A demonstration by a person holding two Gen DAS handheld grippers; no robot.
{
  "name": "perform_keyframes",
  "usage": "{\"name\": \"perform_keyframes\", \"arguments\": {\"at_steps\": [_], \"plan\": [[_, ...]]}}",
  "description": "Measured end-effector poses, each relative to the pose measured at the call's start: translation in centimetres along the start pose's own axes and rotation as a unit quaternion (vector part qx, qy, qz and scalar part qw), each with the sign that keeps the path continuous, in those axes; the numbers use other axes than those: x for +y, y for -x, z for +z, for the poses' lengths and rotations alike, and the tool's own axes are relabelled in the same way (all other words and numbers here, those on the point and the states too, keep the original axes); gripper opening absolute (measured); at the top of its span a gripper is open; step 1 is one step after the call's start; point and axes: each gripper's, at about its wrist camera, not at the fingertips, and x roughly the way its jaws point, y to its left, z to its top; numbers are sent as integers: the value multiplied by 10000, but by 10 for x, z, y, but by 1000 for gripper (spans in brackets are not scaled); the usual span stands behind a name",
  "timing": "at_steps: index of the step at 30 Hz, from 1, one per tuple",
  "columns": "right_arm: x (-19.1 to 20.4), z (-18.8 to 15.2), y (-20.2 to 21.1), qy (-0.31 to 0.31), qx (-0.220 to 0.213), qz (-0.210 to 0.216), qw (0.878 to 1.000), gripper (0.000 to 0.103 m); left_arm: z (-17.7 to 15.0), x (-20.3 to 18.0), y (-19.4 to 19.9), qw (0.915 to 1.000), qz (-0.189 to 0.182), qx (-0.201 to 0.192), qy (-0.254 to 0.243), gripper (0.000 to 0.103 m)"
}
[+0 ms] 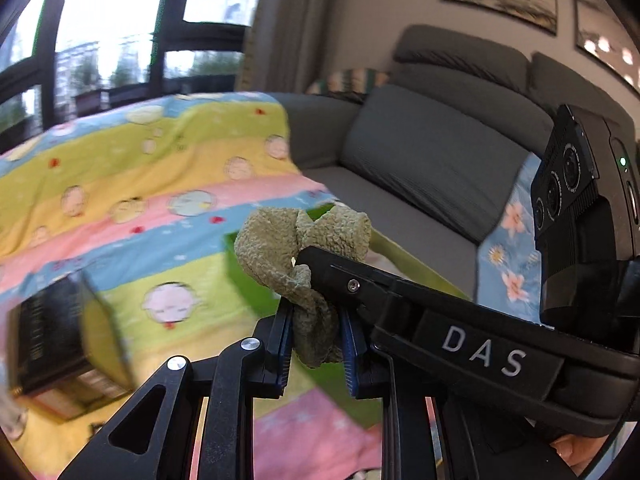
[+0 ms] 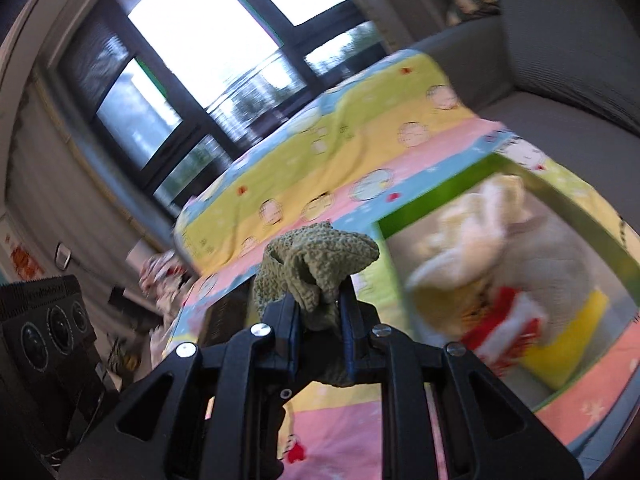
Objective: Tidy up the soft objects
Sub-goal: 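Carry the green cloth into the green box and open both tools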
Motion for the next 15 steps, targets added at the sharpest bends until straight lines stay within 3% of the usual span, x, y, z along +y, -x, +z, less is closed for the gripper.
{"name": "perform_keyframes", "arguments": {"at_steps": [7,15], "plan": [[-64,4,16,-836,-221,-297,9958,18,2,-29,-51,9980,-426,402,-254,21],[-103,1,15,-1420,-161,-903,9856,18,-3,-49,-101,9929,-653,941,-306,21]]}}
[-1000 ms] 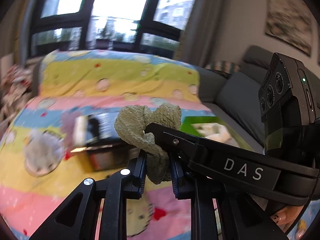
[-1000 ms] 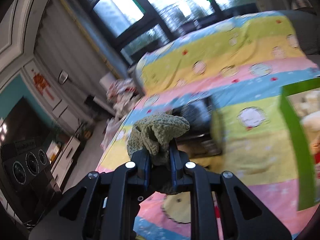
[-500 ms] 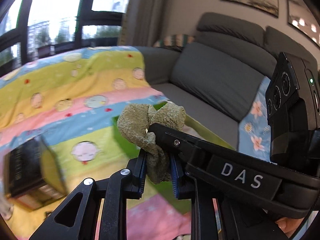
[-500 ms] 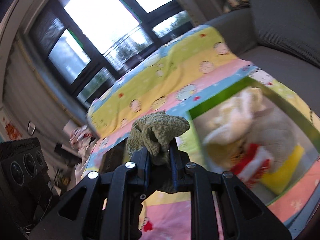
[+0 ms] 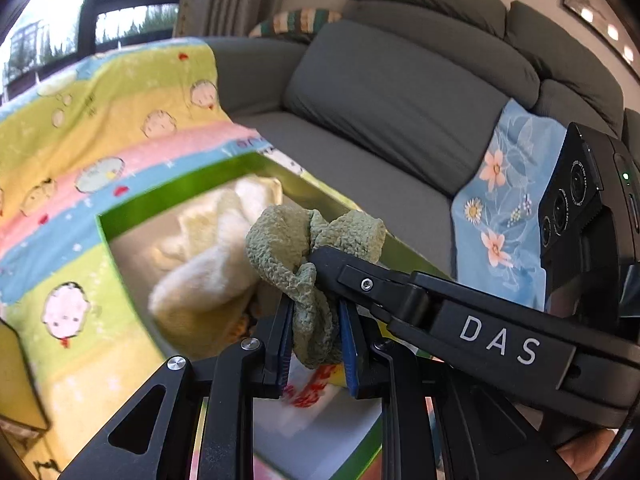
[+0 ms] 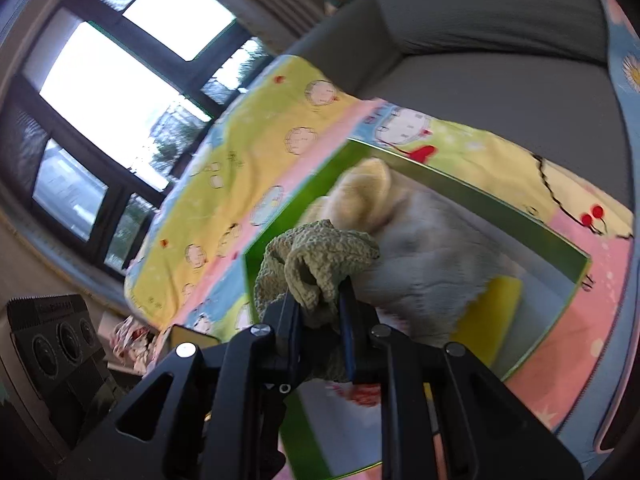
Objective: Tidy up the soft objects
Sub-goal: 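Carry the green cloth into the green box and open both tools, then withdraw both tools and move them to the white plush toy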
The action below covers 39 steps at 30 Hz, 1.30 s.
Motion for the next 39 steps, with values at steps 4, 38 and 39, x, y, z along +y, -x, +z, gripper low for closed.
{"name": "perform_keyframes", "arguments": {"at_steps": [4,38,39], "plan": [[-10,0,1,-108,-17,-373,9992,18,-1,-6,-15,9999,-52,133,-21,21],[49,-17,64,594,-772,-1036,9898,90,-66,72,179,9835,1301,-821,948,62],[55,-20,65,686,-801,-1056,9888,90,-74,81,192,9805,1371,-841,1132,62]]}}
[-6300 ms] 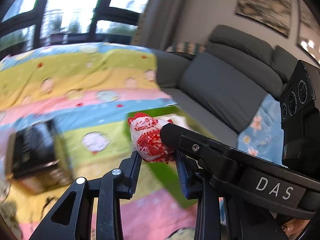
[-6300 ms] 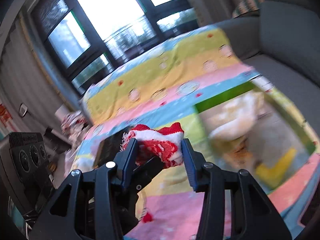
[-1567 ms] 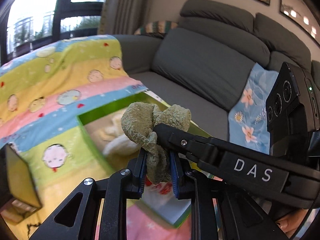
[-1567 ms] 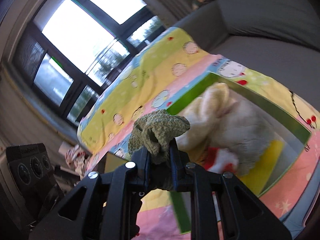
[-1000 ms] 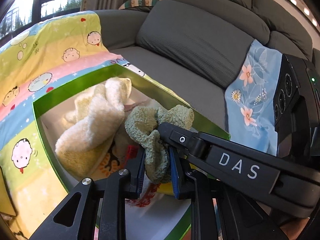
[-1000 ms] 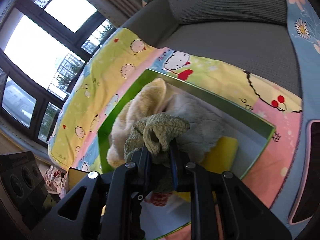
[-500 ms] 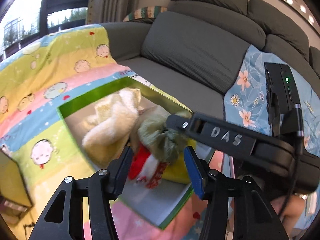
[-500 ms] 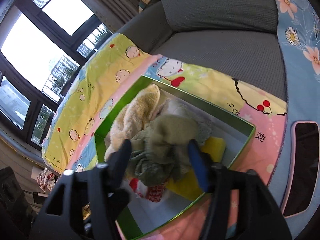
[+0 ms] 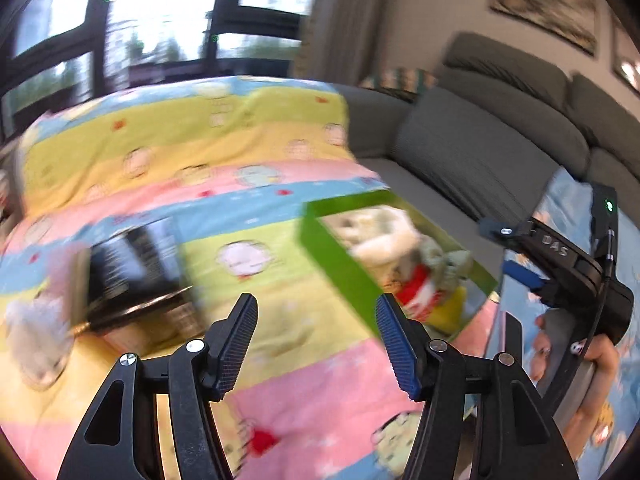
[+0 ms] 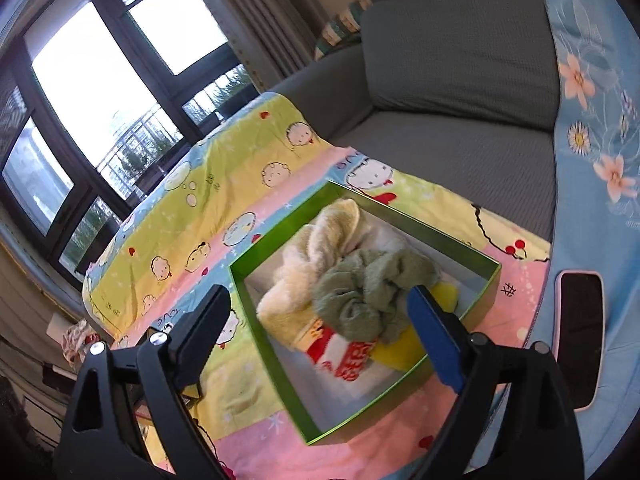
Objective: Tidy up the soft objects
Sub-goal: 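Withdraw both tools and move them to the white plush toy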
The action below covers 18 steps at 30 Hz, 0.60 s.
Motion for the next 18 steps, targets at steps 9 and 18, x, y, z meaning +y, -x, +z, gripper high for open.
{"name": "perform_keyframes", "arguments": {"at_steps": [9,18], "plan": [[101,-35,10,1372,256,976,9854,94,-57,139,94,9737,1498,-360,1677,78],[258,-124,-8,2858,1099,1936,9321,94,-128,236,122,9130,2493,-291,3217,78]]}}
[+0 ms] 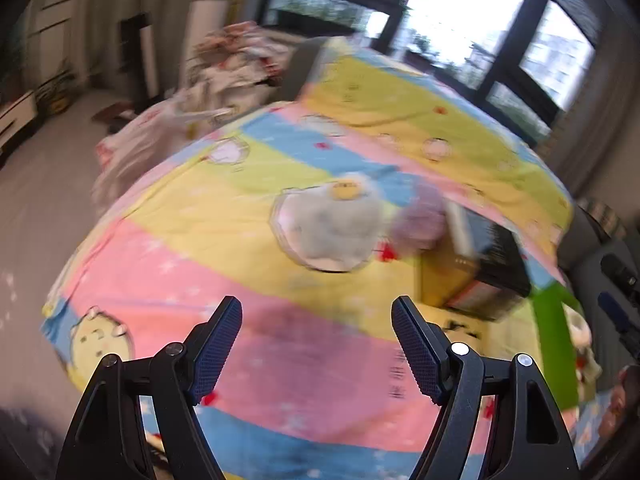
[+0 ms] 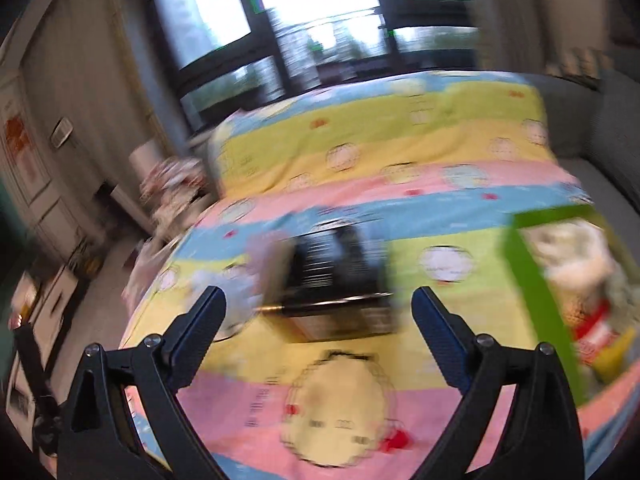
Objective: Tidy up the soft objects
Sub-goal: 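Withdraw both tools and move them to the white plush toy, then grasp the white plush toy with the right tool while the left tool grasps it too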
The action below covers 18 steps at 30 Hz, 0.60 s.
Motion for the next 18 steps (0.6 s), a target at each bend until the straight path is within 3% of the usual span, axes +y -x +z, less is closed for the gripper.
{"name": "perform_keyframes", "arguments": {"at_steps": [3,7,11,18], "plan": [[50,4,-36,394,377,411,9977,94,3,20,-6,9994,162,92,283,78],[107,8,-93,840,792,512,9920,94,5,41,-7,9983,252,98,513,78],[144,8,-147,1122,1230,353,9854,93,9,55,-7,9969,292,88,722,78],[163,8,-215,1162,1820,-43,9764,89,14,62,-6,9959,186,78,884,78]]}}
